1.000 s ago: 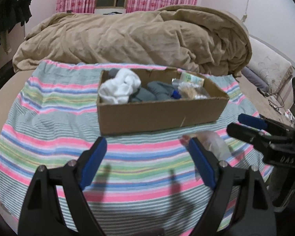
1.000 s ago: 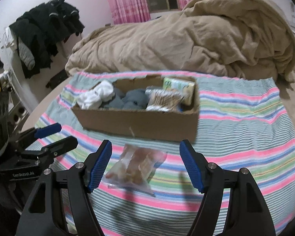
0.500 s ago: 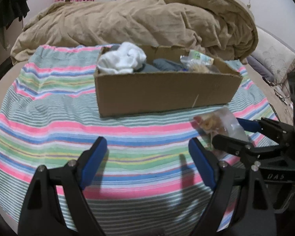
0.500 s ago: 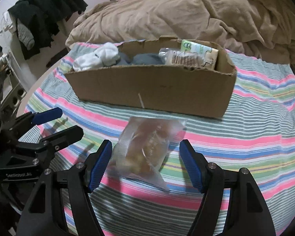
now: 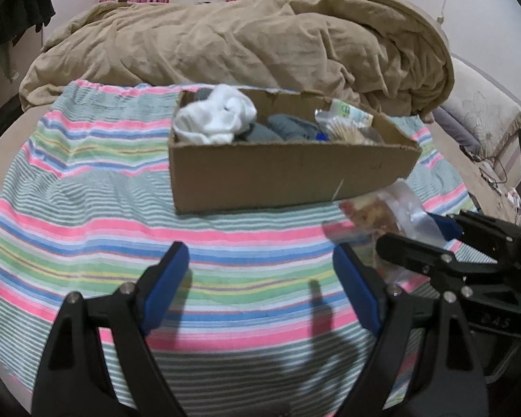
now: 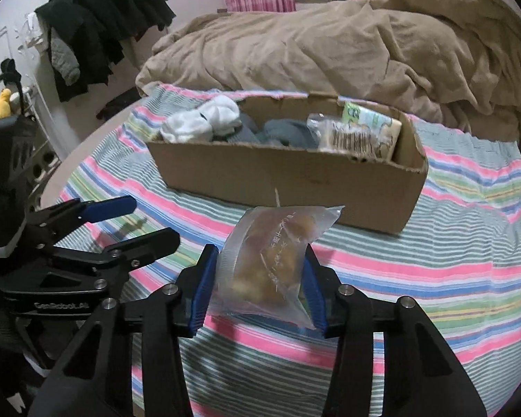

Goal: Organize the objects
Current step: 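Grasp the clear bag of bread with the right gripper, then carry the bread bag into the box and open the right gripper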

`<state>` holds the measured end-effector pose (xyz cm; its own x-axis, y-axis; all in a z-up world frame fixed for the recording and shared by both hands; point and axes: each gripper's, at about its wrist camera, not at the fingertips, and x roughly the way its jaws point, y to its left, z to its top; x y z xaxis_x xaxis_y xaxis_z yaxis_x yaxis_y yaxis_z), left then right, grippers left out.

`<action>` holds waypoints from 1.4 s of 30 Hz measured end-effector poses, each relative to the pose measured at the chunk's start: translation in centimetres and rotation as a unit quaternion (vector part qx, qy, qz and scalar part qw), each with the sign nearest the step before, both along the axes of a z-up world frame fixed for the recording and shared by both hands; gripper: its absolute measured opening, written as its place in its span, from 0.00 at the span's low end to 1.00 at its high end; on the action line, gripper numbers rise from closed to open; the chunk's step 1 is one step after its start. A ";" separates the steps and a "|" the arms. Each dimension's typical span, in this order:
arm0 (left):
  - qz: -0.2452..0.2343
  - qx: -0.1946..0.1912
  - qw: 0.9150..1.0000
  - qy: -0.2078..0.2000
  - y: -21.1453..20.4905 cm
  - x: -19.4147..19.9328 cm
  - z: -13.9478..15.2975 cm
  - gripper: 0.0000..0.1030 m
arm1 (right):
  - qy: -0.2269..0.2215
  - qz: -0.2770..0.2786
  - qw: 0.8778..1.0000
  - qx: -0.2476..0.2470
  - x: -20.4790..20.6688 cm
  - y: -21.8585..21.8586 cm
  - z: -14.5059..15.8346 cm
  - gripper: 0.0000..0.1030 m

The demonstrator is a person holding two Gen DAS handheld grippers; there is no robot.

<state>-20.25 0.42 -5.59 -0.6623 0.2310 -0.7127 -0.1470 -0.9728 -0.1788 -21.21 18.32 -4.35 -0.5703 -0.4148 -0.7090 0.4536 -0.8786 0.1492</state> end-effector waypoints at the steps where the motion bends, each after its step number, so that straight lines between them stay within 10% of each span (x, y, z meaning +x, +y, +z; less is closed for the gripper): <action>1: 0.001 0.002 1.000 0.003 -0.1 0.0 0.2 0.84 | 0.002 0.001 1.000 -0.003 0.1 0.0 0.3 0.48; 29: 0.054 -0.024 0.994 0.090 -1.8 -2.7 5.8 0.84 | 0.080 -0.048 0.992 -0.081 -3.4 1.1 7.1 0.48; 42: 0.058 -0.030 0.996 0.055 -1.3 -6.2 4.3 0.84 | 0.066 -0.059 0.994 -0.066 -7.4 0.1 5.4 0.48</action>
<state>-26.49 -0.85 -1.31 -0.7567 0.1074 -0.6449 -0.0476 -0.9928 -0.1095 -28.56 18.44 1.05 -0.7058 -0.4230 -0.5683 0.3713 -0.9040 0.2117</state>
